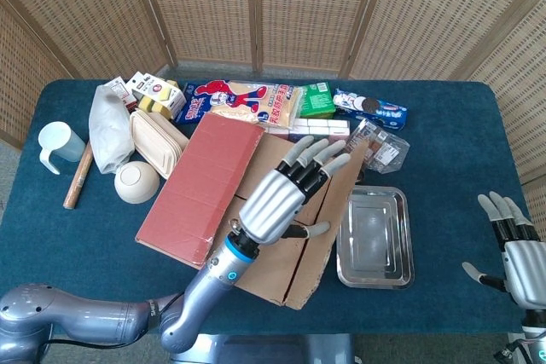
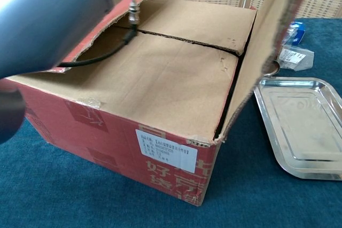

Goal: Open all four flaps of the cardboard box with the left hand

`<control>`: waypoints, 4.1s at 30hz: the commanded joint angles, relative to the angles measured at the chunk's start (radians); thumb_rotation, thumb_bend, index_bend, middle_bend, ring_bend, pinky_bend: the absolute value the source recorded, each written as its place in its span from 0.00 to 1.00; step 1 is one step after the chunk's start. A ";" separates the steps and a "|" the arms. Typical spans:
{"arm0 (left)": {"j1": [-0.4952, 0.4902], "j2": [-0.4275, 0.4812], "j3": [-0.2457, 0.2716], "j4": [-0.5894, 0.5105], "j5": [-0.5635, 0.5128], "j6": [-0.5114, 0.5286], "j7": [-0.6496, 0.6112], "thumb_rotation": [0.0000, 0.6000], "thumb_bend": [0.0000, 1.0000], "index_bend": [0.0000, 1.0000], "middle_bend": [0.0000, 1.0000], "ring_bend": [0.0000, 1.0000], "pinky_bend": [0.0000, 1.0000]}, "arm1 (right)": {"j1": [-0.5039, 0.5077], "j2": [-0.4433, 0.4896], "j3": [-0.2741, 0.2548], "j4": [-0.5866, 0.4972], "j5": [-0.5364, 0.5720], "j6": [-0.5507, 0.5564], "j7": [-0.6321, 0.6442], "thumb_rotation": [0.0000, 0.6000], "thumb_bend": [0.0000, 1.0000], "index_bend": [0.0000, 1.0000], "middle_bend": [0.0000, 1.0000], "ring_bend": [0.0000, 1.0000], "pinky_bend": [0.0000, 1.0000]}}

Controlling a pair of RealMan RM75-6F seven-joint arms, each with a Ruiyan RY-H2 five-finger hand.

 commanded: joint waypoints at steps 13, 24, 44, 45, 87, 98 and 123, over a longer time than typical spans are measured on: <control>-0.043 -0.033 0.034 0.061 -0.079 -0.024 0.069 1.00 0.10 0.00 0.00 0.00 0.00 | -0.002 0.002 -0.003 -0.001 -0.002 -0.001 0.000 1.00 0.00 0.00 0.00 0.00 0.21; -0.028 0.026 0.076 0.051 -0.141 -0.047 0.103 1.00 0.10 0.00 0.00 0.00 0.00 | -0.002 0.000 -0.005 0.000 -0.003 -0.004 -0.006 1.00 0.00 0.00 0.00 0.00 0.21; -0.024 0.212 0.159 -0.041 -0.364 -0.092 0.381 1.00 0.10 0.00 0.00 0.00 0.00 | -0.009 0.006 -0.008 -0.009 -0.017 0.012 0.002 1.00 0.00 0.00 0.00 0.00 0.21; -0.024 0.221 0.163 -0.043 -0.368 -0.089 0.389 1.00 0.10 0.00 0.00 0.00 0.00 | -0.009 0.007 -0.009 -0.009 -0.017 0.011 0.004 1.00 0.00 0.00 0.00 0.00 0.21; -0.014 0.698 0.162 -0.312 -0.450 0.035 0.528 1.00 0.10 0.00 0.00 0.00 0.00 | -0.017 0.021 -0.016 -0.026 -0.034 0.024 0.027 1.00 0.00 0.00 0.00 0.00 0.23; 0.063 0.871 0.184 -0.304 -0.411 0.039 0.414 1.00 0.10 0.00 0.00 0.00 0.00 | -0.015 0.019 -0.019 -0.027 -0.040 0.020 0.023 1.00 0.00 0.00 0.00 0.00 0.23; 0.224 0.961 0.290 -0.122 -0.244 -0.030 0.072 1.00 0.10 0.00 0.00 0.00 0.00 | -0.006 0.001 -0.023 -0.029 -0.043 0.001 -0.013 1.00 0.00 0.00 0.00 0.00 0.23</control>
